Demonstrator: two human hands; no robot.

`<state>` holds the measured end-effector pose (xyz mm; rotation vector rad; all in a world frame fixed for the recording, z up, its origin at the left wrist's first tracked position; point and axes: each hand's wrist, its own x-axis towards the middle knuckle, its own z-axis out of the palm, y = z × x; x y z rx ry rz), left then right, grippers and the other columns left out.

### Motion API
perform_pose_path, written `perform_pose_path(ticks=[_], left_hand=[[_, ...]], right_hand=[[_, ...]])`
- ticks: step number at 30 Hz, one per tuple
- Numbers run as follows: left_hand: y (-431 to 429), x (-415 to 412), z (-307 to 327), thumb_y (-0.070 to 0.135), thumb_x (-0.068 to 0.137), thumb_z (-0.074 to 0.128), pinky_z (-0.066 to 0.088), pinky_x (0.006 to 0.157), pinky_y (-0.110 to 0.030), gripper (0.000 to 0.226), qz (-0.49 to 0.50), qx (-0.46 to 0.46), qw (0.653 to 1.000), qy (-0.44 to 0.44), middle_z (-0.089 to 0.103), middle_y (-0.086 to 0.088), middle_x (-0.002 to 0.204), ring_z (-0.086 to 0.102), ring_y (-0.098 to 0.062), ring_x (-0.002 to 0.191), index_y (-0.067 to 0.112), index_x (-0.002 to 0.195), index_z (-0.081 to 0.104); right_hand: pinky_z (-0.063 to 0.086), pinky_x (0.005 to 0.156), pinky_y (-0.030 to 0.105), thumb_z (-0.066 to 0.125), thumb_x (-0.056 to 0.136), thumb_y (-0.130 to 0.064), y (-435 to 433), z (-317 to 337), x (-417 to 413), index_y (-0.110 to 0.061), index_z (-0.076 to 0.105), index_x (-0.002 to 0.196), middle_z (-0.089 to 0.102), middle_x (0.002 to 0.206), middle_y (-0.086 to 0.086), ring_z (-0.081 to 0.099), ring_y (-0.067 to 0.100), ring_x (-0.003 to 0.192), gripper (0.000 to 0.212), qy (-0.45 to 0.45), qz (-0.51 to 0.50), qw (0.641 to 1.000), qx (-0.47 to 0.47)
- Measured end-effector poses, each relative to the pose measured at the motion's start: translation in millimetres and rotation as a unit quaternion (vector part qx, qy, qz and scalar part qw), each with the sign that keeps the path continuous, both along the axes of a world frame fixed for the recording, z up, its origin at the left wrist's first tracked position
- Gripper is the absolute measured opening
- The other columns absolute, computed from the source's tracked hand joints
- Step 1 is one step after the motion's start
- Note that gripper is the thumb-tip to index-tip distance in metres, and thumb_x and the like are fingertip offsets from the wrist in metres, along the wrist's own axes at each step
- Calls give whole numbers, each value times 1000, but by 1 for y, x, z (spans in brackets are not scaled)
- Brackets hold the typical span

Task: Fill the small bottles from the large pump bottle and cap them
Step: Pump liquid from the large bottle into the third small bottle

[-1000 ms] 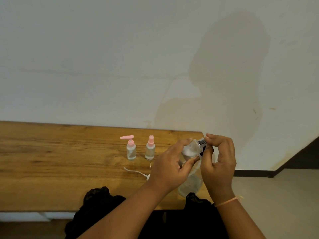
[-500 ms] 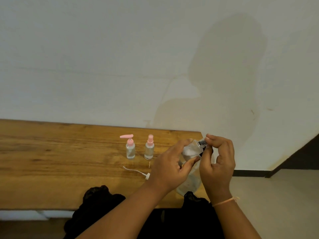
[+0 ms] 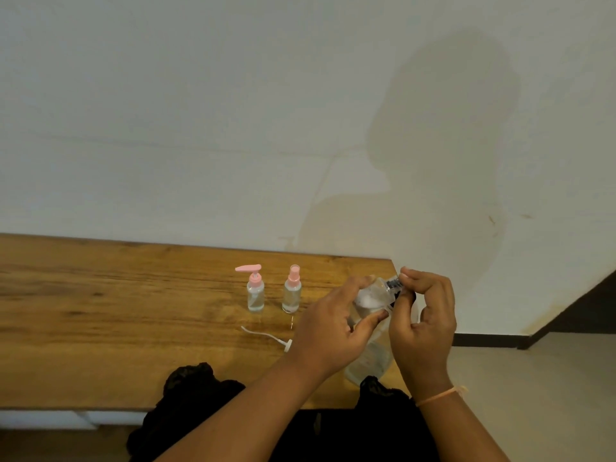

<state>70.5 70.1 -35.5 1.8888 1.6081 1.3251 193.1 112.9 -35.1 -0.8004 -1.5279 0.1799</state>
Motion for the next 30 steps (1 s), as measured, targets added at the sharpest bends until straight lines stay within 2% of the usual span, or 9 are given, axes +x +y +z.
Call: perform_pose_path(ticks=[5,7,12,17,20,22,26,28,30], left_hand=[[0,1,0,56,84,49,41,48,-9,44,5,21,1000,1,64,15,96,53,1,53,43,125,40],[0,1,0,57,84,49,40,48,-8,44,8,23,1000,3,65,15,99,52,1,53,43,125,40],[0,1,1,47,86,59,31,43,-6,44,4,1,1000,0,49,19,66,49,3,48,34,127,47],[-2,1,5,48,86,59,30,43,-6,44,-4,-10,1000,-3,47,21,65,48,4,48,34,126,48],[-1,2,2,57,84,52,40,47,-10,44,-6,8,1000,-9,61,19,84,53,0,51,43,124,42],[0,3,-1,59,83,49,52,56,-22,45,-3,17,1000,-12,66,15,98,60,-5,61,44,125,38],[1,1,-1,58,83,49,53,59,-23,44,8,27,1000,-3,65,14,107,61,-7,66,46,124,37],[2,2,-2,58,84,50,51,55,-20,43,4,24,1000,1,65,15,102,60,-6,62,46,124,38],[2,2,-2,53,85,55,39,46,-10,43,-2,16,1000,-3,61,19,81,53,-1,52,41,125,43]], right_hand=[[43,84,9,47,79,10,-1,4,-2,-8,57,92,55,94,7,52,-8,99,25,-7,-17,1000,17],[44,84,9,47,80,9,1,4,-1,-8,58,92,56,94,8,52,-7,99,24,-6,-13,1000,16],[45,84,10,44,83,-5,3,0,1,-13,54,93,54,94,6,53,-6,99,16,-1,3,1000,7],[45,85,11,44,84,-6,1,0,2,-11,55,91,55,93,8,53,-5,99,15,2,10,1000,-3],[45,84,11,45,84,-2,-2,1,1,-11,56,93,55,94,6,54,-5,100,17,0,-1,1000,4],[46,84,12,48,82,7,-2,2,2,-11,57,93,56,94,6,54,-5,99,23,-4,-12,1000,11],[47,78,10,47,83,4,-1,4,1,-12,56,94,56,94,6,54,-5,98,21,-7,-4,1000,10],[47,80,11,47,84,1,0,2,1,-11,57,93,55,95,4,54,-5,99,18,-5,-5,1000,9],[46,84,12,45,84,-3,2,-1,3,-7,58,90,54,94,5,53,-5,100,15,-7,-5,1000,6]])
